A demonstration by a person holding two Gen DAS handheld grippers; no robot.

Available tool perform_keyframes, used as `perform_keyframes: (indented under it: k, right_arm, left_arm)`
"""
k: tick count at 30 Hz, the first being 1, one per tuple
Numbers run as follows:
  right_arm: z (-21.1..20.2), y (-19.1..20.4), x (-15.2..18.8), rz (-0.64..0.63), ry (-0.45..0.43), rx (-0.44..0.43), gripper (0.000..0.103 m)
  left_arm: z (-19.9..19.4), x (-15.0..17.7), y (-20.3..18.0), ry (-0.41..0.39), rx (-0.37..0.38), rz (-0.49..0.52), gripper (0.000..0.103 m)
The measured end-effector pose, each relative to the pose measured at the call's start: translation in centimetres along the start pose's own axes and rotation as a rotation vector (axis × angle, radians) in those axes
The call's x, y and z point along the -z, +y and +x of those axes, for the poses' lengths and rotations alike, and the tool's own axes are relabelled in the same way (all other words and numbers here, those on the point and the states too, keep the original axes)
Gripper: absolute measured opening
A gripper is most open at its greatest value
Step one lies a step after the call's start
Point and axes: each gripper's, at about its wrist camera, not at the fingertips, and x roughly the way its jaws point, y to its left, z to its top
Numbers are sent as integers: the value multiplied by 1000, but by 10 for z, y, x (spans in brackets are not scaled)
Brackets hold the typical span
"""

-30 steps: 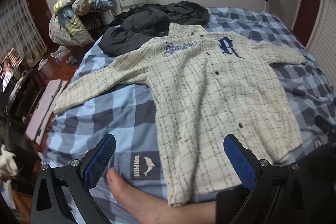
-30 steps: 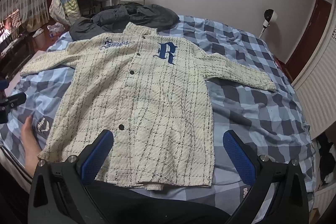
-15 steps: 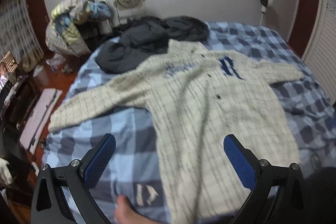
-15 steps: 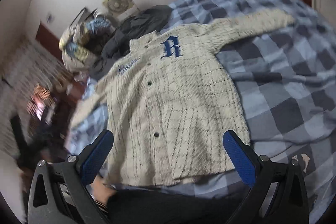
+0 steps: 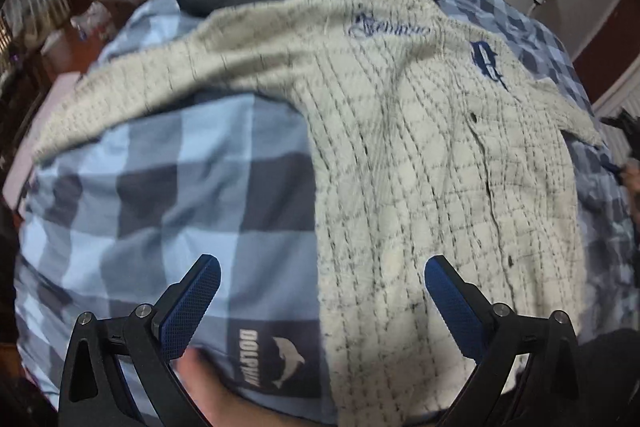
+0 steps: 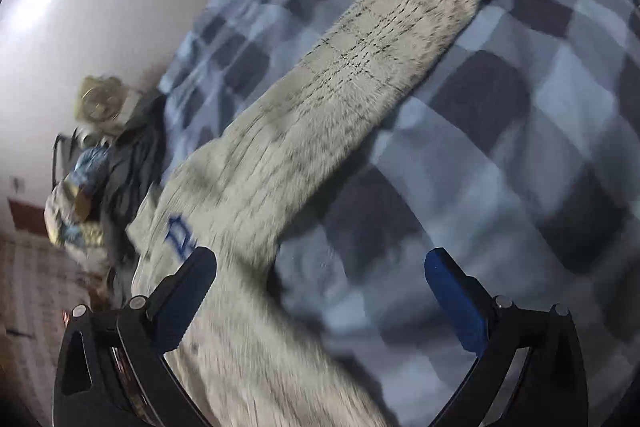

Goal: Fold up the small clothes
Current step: 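Reach the right tool to the sleeve cuff and close on it, then carry the held sleeve across the jacket body with the right tool, release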

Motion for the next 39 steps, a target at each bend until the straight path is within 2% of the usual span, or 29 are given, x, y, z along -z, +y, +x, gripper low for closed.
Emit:
perform_keyframes:
  k: [4,6,11,13,15,17,18,21,23,24,26,27,28,29,30,32,33,34,37,39]
  right_arm:
    - [46,8,-12,70,-6,18,102]
    - [65,12,-18,99,-38,37,102]
    - [78,37,-27,121,-117,47,102]
    - [70,52,-28,100,-181,49,89]
    - [63,64,-27,81,-200,93,38]
    - [57,67,-28,78,-191,128,9]
    - [50,68,-27,79,-203,120,8]
    - [8,75,-13,47,-329,70,7]
    - [-17,101,4,-55,-393,66,6]
    - [-27,114,13,-121,-404,49,7]
    - [-40,131,41,-229,-331,-31,17]
    - [-42,129,52,-246,-283,-76,37]
    - [-46,122,63,-246,-221,-127,52]
    - [-51,111,69,-225,-188,-160,80]
    - [-55,100,72,-194,-200,-168,87]
    - [-75,64,69,-94,-290,-160,90]
    - [-81,45,60,-47,-317,-141,99]
    - [-84,25,48,9,-322,-107,102]
    - [-69,-32,6,184,-263,-31,102]
    - [-54,-62,-13,282,-223,-65,102]
  left_arm:
    - [5,6,-3,9,-18,14,102]
    - [8,4,-3,21,-9,15,102]
    - [13,3,-1,41,-14,21,102]
    - [14,2,0,45,-13,16,102]
    - [13,0,1,41,-8,5,102]
    - [9,0,2,24,-10,-1,102]
    - [7,1,3,11,-21,2,102]
    - [4,2,4,1,-40,5,102]
    - [3,3,6,-2,-32,2,102]
    - [2,3,6,-4,-28,1,102]
    - [0,4,6,-12,-33,4,102]
    - [-2,5,6,-16,-39,8,102]
    - [-3,7,7,-20,-42,10,102]
    - [-3,7,7,-21,-42,10,102]
    - [-4,8,7,-21,-40,10,102]
    - [-4,8,8,-21,-35,8,102]
    - [-4,8,8,-21,-31,8,102]
    - [-4,8,8,-21,-28,8,102]
    - [-4,7,5,-23,-31,17,102]
    - [-1,6,3,-19,-38,28,102]
